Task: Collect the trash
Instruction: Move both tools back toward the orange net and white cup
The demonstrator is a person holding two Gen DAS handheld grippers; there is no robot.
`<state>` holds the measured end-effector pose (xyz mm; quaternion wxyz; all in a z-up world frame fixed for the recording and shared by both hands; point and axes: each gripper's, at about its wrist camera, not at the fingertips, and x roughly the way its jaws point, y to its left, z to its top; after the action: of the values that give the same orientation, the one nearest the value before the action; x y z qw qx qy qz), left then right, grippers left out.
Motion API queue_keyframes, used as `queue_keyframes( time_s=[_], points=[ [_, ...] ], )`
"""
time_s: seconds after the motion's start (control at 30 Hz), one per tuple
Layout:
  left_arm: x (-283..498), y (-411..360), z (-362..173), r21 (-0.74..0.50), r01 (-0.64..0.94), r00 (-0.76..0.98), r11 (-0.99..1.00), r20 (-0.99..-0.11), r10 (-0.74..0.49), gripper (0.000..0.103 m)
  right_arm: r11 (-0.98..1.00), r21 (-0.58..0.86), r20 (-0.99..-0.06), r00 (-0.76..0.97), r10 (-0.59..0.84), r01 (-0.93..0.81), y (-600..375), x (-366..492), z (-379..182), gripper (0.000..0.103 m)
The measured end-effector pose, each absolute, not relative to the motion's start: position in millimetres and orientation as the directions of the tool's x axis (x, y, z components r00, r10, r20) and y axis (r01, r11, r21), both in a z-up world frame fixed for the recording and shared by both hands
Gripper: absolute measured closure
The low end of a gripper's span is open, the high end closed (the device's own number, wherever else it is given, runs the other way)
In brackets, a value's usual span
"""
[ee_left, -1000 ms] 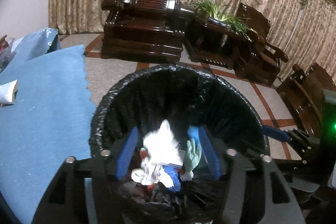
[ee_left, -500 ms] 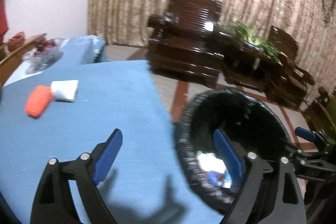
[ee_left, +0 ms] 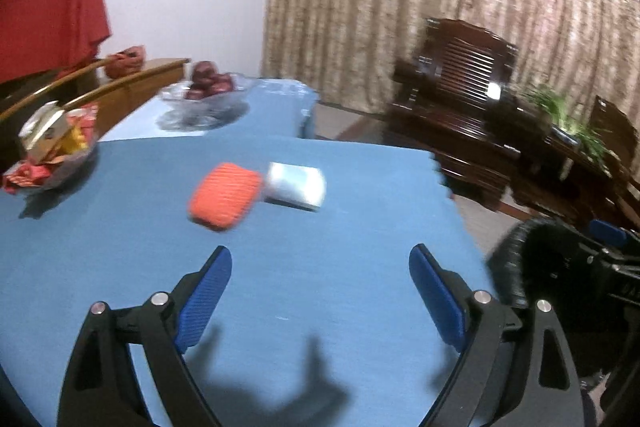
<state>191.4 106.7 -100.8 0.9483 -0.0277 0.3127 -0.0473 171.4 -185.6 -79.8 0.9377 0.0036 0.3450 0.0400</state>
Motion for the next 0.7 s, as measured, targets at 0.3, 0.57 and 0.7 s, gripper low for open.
queue_keyframes(
  time_s=[0.3,0.57,0.7],
  points=[
    [224.1,173.3,-112.9,-0.060,-0.029,0.804,0.998,-0.595,-0.013,0.015,0.993,0.047,-0.642,0.758,0.115,-0.111,-128.3,235.1,-91.9,0.007],
    [260.5,198.7,-141.2,-0.074,-0.062,0.781,0.995,-0.625,0.002,0.015,0.993,0.038,-0.671,0.733,0.111,-0.115,-92.7,278.7,-123.3,0.007],
    [279.2,202.8,-154.2,-0.080,-0.063,0.770,0.995,-0.638,-0.003,0.015,0.994,0.037,-0.685,0.721,0.102,-0.106,-81.8,298.7,-136.9,0.007]
  ],
)
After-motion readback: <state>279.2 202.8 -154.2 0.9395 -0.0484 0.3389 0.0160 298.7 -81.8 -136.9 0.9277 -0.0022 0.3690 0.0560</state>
